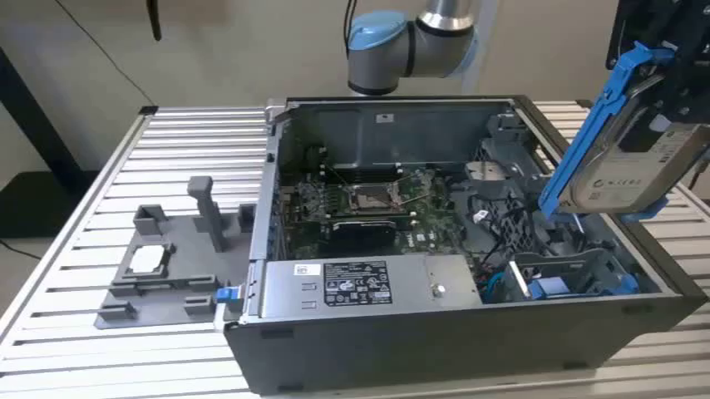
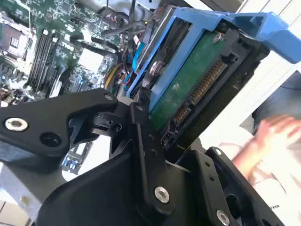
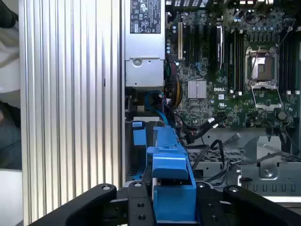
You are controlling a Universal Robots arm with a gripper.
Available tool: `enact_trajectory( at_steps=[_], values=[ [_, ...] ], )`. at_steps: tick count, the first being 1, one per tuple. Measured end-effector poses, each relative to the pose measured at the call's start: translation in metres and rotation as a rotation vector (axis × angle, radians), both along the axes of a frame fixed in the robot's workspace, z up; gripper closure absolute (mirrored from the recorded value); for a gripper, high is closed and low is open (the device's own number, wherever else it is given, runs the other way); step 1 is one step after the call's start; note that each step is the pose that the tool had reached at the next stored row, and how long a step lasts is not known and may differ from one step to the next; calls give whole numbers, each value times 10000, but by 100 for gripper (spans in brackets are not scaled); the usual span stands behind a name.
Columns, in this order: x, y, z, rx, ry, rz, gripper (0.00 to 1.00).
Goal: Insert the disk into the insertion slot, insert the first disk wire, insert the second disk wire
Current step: 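Insert the disk into the insertion slot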
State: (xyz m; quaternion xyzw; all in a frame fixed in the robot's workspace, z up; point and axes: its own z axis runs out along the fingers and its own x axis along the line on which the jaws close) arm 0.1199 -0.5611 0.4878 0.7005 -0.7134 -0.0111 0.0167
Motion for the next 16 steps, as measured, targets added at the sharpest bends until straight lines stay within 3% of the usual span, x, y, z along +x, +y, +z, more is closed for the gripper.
enact_trajectory(
  at_steps=[8, 16],
  values=[
    [0, 0, -11, -20, 0, 0, 67],
    [0, 0, -83, -19, 0, 0, 67]
  ],
)
